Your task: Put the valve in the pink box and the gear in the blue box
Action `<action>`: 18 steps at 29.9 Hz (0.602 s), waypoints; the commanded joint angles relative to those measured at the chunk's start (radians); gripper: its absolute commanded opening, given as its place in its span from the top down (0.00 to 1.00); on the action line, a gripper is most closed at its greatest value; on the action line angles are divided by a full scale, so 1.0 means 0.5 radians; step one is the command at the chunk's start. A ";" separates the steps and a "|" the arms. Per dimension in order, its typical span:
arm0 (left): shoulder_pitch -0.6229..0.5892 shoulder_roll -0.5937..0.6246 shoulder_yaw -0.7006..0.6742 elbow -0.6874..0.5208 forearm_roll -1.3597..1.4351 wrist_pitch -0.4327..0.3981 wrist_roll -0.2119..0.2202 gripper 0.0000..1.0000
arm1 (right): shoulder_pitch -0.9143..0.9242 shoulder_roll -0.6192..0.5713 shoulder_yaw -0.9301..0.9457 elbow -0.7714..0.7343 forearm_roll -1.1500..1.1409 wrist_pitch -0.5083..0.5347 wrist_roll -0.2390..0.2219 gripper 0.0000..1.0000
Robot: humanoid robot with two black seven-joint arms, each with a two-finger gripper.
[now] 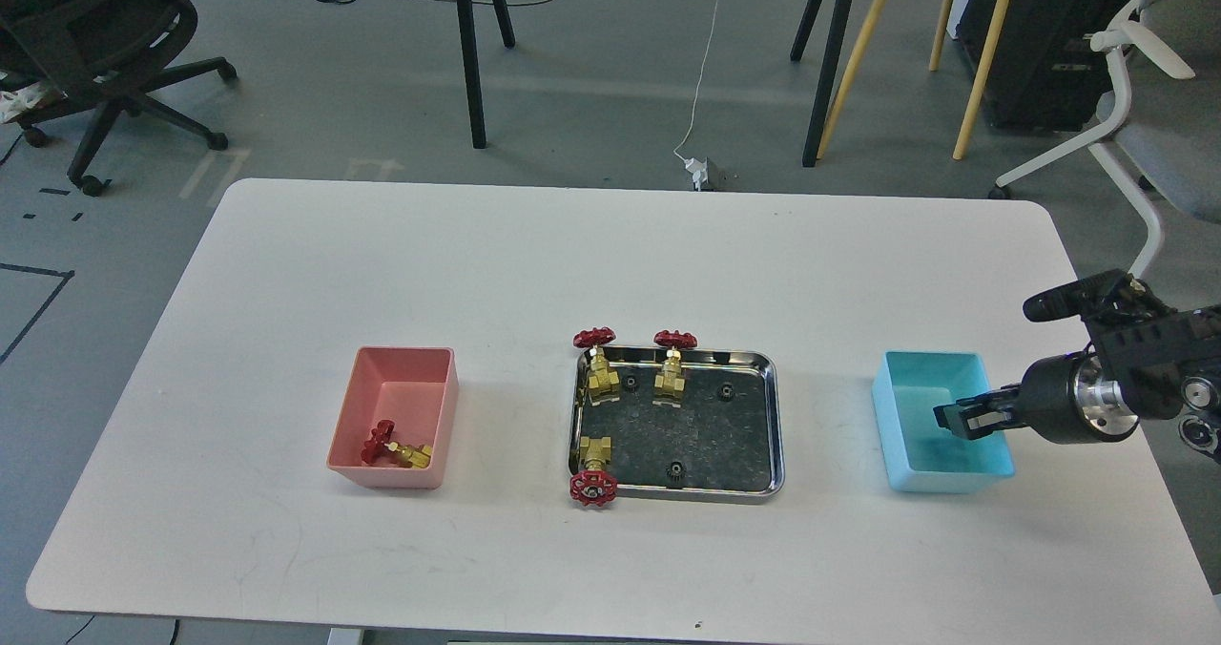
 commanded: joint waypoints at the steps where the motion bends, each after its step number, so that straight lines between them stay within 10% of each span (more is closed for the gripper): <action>1: 0.006 0.003 0.001 0.000 0.003 0.000 0.000 0.03 | -0.005 0.045 0.048 -0.017 0.014 0.000 -0.001 0.31; 6: 0.006 0.009 0.004 -0.015 0.003 -0.015 0.015 0.03 | 0.013 0.039 0.266 -0.008 0.274 0.000 -0.016 0.09; 18: 0.009 -0.248 0.375 0.003 0.009 -0.043 0.113 0.03 | 0.258 0.342 1.358 -0.649 1.430 0.000 -0.144 0.06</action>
